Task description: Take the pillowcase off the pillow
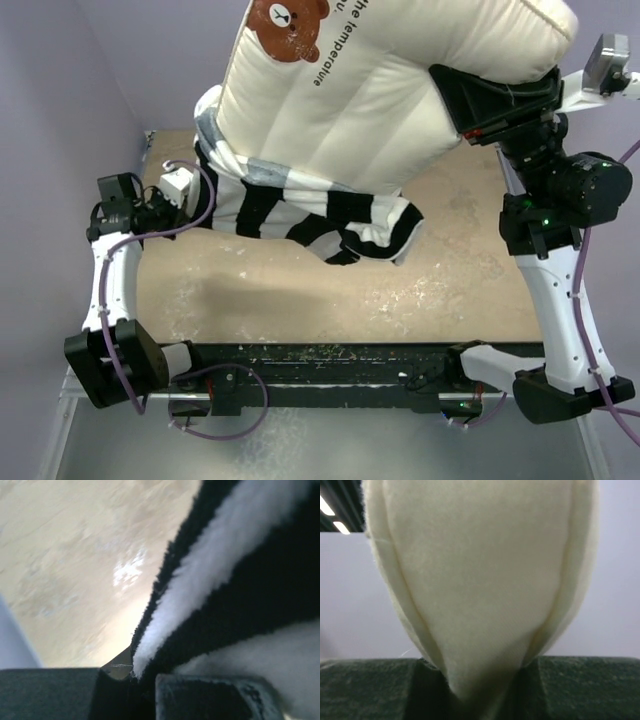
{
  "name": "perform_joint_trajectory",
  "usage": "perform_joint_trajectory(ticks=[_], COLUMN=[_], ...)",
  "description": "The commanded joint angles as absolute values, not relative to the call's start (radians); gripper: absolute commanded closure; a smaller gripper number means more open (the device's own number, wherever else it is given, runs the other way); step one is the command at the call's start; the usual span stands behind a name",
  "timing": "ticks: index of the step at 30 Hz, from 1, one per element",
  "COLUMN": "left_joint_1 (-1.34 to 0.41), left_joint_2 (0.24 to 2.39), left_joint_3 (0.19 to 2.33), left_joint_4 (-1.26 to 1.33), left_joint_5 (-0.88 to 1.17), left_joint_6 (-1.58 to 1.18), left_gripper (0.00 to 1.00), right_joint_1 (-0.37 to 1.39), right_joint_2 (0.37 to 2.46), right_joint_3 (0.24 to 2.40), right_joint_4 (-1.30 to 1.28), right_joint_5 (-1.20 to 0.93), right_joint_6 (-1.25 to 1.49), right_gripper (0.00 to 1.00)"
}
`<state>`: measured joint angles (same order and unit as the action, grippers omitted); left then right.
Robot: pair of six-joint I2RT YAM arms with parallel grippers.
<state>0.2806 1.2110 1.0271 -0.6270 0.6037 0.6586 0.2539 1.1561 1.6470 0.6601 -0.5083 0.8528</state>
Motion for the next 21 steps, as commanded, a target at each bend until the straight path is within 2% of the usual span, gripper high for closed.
perform_joint_trajectory(ticks=[1,9,21], left_joint_1=[0.402,0.452,0.46], left_joint_2=[1.271,1.256,1.21], left_joint_3=[1.07,1.046,0.923], left_joint_4=[-0.674,-0.654,-0.659], left_joint_5=[0.335,0.3,0.312], left_joint_6=[0.867,0.927,0.986], left_gripper=[1.0,1.0,1.0], right_joint_1=[0.247,0.247,0.247], right_joint_2=[1.049,0.966,0.809], right_joint_3=[1.656,1.522,1.328], right_joint_4=[0.812,0.832,0.887], right_joint_5=[-0.259,-0.167,0.14], right_joint_6=[0.69,0.628,0.531], right_gripper=[1.0,1.0,1.0])
